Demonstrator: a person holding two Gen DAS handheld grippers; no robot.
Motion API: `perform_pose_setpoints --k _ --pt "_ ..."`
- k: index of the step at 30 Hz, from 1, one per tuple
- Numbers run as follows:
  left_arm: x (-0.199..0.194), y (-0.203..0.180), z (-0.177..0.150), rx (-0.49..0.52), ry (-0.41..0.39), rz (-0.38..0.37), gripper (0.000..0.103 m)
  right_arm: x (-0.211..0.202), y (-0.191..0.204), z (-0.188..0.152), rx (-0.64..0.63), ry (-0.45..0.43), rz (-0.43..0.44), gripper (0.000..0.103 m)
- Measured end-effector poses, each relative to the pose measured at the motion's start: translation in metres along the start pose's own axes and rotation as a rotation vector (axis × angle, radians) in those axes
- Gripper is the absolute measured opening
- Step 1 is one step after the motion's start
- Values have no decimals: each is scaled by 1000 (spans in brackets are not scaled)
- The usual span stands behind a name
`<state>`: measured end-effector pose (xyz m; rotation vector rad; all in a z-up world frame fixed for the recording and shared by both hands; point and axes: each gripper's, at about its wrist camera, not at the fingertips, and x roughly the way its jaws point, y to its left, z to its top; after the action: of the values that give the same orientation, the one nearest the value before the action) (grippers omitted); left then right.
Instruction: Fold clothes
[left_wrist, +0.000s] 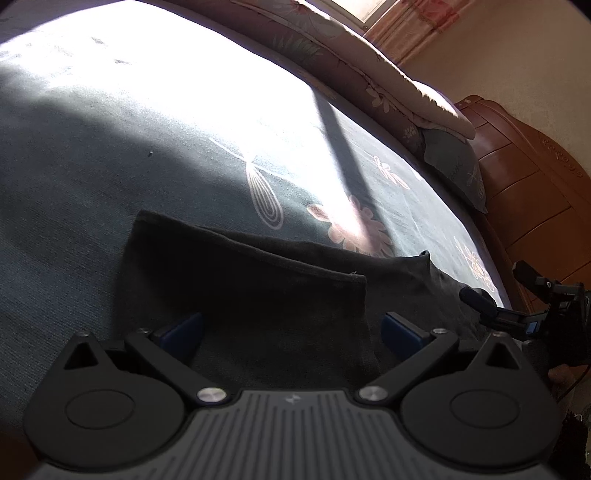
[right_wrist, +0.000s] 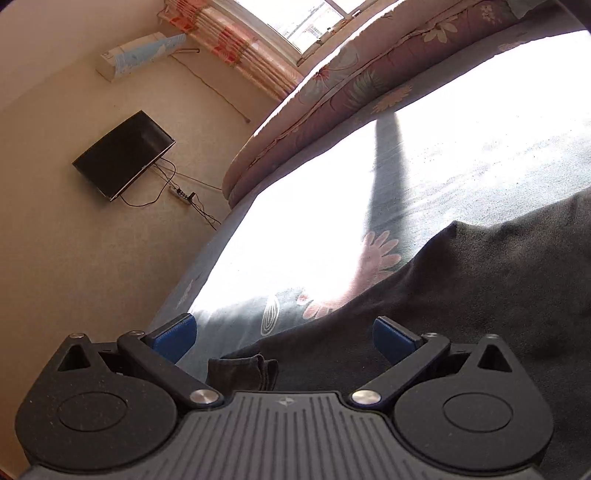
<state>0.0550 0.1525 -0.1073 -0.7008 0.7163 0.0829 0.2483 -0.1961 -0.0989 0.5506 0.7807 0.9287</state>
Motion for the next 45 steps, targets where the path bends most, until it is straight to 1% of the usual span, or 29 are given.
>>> perform_pose_setpoints --k 2,5,7,10,13,15,18,21,23,25,27,30,35,37,39,42,45 --pt "-1 2 -1 -13 -9 -10 102 12 -9 16 -2 2 -18 103" --pt "-3 6 -2 -45 -15 -27 102 49 -23 31 -8 50 -77 103" --pt "-3 6 -1 -52 -11 -26 102 76 -37 33 -14 99 -171 103" --pt "-1 3 1 -33 2 -15 102 83 -45 35 -26 78 -147 103" --pt "2 1 4 -15 17 -4 102 68 -36 38 11 76 -152 103" --pt "3 -1 4 8 26 1 102 46 -24 33 -27 69 -153 103" --pt "4 -5 3 58 41 9 102 6 -8 15 -94 73 -219 103" --pt "5 -10 1 115 50 21 102 -38 1 -12 -198 61 -367 103" --pt "5 -12 -1 136 49 25 102 -55 -4 -31 -241 79 -503 103" --pt "5 -13 -2 146 49 32 102 -56 -16 -46 -260 133 -600 103" --pt "6 -16 -2 157 55 46 102 -56 -23 -57 -299 117 -622 103" --pt "8 -18 -2 167 61 65 102 -51 -22 -63 -313 94 -671 103" --pt "9 -19 -2 144 51 82 102 -35 -16 -62 -309 90 -776 103" --pt "9 -19 -3 134 42 88 102 -35 -17 -61 -301 82 -777 103" --pt "10 -21 -4 148 42 102 102 -36 -17 -62 -305 76 -773 103" --pt "12 -27 -4 192 61 132 102 -38 -18 -64 -315 66 -768 103" --pt "12 -39 -1 213 93 180 102 -47 -16 -59 -322 93 -725 103"
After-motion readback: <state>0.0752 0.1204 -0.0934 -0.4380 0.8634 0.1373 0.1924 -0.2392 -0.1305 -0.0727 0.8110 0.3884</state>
